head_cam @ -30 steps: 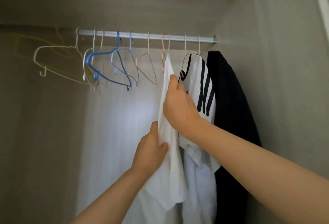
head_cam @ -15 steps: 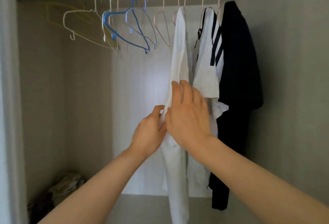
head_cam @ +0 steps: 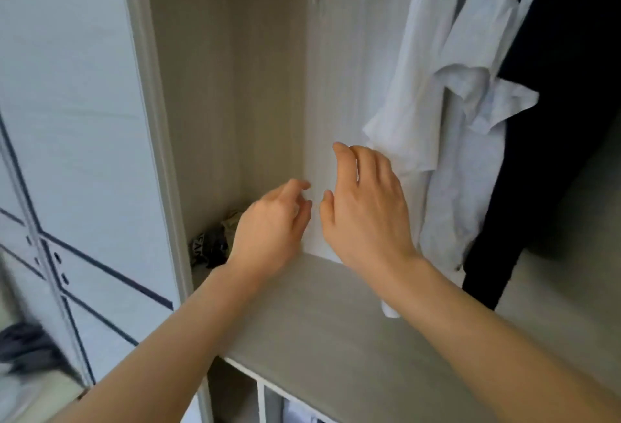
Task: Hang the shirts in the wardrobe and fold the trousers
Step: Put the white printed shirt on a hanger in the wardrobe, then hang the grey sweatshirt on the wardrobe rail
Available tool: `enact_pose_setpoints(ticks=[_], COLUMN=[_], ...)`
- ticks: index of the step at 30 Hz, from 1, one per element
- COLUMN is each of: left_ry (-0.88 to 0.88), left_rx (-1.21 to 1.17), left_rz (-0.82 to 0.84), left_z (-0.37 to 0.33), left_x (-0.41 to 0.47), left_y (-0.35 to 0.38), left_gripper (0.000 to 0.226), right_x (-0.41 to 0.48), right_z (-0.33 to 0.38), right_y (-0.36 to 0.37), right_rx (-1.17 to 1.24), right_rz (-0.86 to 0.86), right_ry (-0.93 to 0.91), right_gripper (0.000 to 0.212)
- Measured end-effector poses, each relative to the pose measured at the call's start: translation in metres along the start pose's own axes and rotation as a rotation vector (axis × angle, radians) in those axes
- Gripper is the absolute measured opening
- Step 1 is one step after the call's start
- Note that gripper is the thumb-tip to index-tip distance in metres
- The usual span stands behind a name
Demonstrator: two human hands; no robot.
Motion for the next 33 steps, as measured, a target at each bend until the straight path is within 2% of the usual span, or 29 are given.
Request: enact_pose_setpoints(ticks=[7, 16, 25, 29, 33], left_ry=[-0.147, -0.553, -0.930, -1.028, -1.129], left_rx=[0.290, 0.511, 0.571, 0.584, 0.590], left_rz=[-0.048, 0.037, 0.058, 0.104, 0.136], left_z=[0.023, 0.078, 0.115, 0.138, 0.179], left_x=[-0.091, -0.249, -0.396, -0.446, -0.489], left_y=[-0.027, -0.078, -0.113, -0.119, -0.132], left_gripper=[0.023, 0.026, 0.020, 0.017, 0.016], right_x=[-0.070, -0.173, -0.265, -0.316, -0.347], right_z=[0.039, 0.130, 0.229, 0.277, 0.328], right_y=[0.036, 0.079, 0.110, 0.132, 0.164], right_rx=[0.323, 0.612, 0.757, 0.802, 0.751], right_rz=[0.118, 0.395, 0.657, 0.824, 0.953], right_ry=[-0.115, -0.272, -0.401, -0.461, -0.533], right_gripper=[0.045, 0.041, 0.032, 0.036, 0.031])
Point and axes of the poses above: each hand's wrist, its own x-axis towards the middle knuckle, its own y-axis out of the palm, z = x × y, the point moved 5 cm from there along x, towards the middle knuckle
